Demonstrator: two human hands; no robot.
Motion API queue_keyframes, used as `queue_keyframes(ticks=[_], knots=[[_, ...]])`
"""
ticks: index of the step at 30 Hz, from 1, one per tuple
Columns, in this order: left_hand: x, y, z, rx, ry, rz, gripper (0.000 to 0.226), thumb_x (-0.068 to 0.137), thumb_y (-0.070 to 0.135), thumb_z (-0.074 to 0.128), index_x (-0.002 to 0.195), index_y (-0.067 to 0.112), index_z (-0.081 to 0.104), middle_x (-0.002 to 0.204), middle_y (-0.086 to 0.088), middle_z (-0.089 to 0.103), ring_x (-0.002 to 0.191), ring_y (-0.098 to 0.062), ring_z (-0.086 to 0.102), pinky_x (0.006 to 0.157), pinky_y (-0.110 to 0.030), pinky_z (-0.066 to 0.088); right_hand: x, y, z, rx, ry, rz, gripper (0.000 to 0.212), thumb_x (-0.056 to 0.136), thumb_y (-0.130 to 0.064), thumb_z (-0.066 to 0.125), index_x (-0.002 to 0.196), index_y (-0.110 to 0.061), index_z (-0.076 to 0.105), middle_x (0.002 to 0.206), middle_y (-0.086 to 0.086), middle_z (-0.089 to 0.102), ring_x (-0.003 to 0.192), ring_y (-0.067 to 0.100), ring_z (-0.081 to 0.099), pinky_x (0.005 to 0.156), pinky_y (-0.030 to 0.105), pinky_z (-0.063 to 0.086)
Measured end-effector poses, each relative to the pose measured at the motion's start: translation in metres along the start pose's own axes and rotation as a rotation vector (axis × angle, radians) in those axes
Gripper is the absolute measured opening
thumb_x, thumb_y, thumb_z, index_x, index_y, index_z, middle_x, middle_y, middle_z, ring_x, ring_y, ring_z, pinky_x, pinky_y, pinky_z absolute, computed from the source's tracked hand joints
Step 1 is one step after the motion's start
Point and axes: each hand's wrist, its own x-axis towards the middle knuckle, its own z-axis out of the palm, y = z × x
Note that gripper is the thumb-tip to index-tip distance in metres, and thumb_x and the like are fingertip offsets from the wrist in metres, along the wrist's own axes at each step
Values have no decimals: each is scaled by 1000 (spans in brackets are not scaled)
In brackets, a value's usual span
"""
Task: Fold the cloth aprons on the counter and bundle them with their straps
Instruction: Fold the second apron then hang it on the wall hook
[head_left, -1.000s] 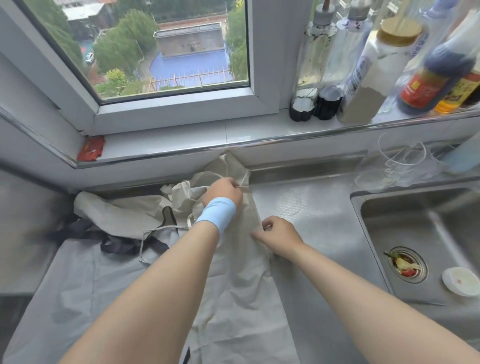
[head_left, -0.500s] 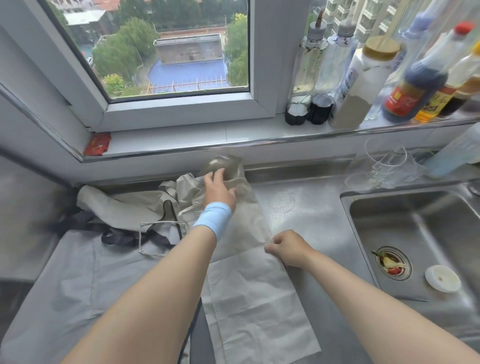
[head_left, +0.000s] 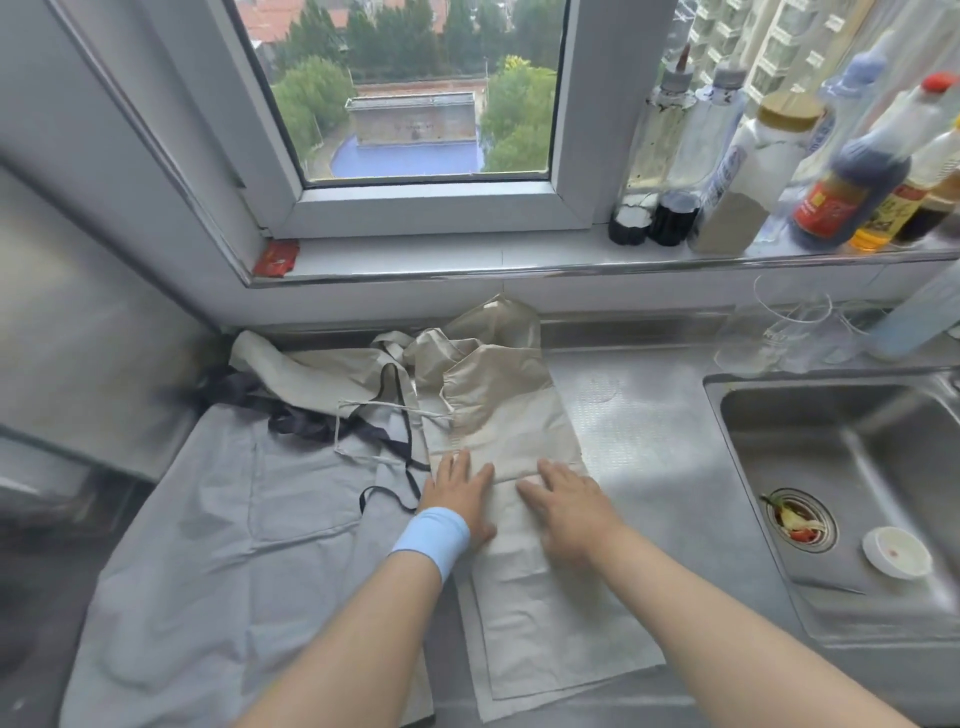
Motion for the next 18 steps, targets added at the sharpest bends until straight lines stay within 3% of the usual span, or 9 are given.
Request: queue_keyframes(ticks=[3, 7, 10, 13, 16, 18], knots=[[-16, -6, 1, -40, 9, 71, 70, 78, 43, 67, 140, 35, 35, 151, -4, 23, 140, -28, 22, 110, -40, 32, -15, -14, -2, -127, 131, 15, 38, 84, -31, 48, 121, -24, 53, 123, 7, 52, 114, 30, 54, 99, 41, 31], [-28, -9, -6, -186, -16, 87, 47, 88, 35, 59, 134, 36, 48, 139, 6, 42, 129, -21, 41, 101, -37, 42, -15, -22, -9, -195, 143, 44, 24, 92, -23, 45, 114, -19, 54, 116, 7, 61, 103, 29, 62, 91, 39, 36], [-29, -19, -16, -291, 97, 27, 34, 93, 27, 51, 126, 33, 54, 134, 7, 49, 119, -20, 53, 98, -35, 45, -3, -29, -22, -134, 203, 33, 29, 92, -15, 47, 120, -20, 54, 119, 5, 59, 107, 29, 60, 87, 38, 40], [-24, -32, -26, -356, 283, -52, 25, 94, 22, 51, 117, 29, 54, 129, 6, 49, 110, -22, 58, 91, -36, 47, 13, -41, -37, -34, 300, -42, 37, 93, -8, 44, 125, -21, 54, 119, 5, 56, 103, 31, 61, 73, 37, 41], [-11, -45, -38, -439, 391, -130, 32, 93, 18, 52, 122, 29, 49, 133, 8, 44, 106, -25, 61, 88, -39, 48, 32, -53, -48, -73, 305, -140, 41, 93, -6, 43, 129, -23, 52, 117, 5, 58, 100, 30, 63, 67, 36, 43], [1, -53, -43, -456, 330, -133, 45, 92, 19, 55, 133, 32, 43, 140, 13, 42, 113, -24, 59, 95, -40, 47, 43, -59, -53, -148, 268, -211, 49, 93, -4, 44, 136, -28, 47, 113, 5, 58, 97, 31, 64, 61, 36, 41]])
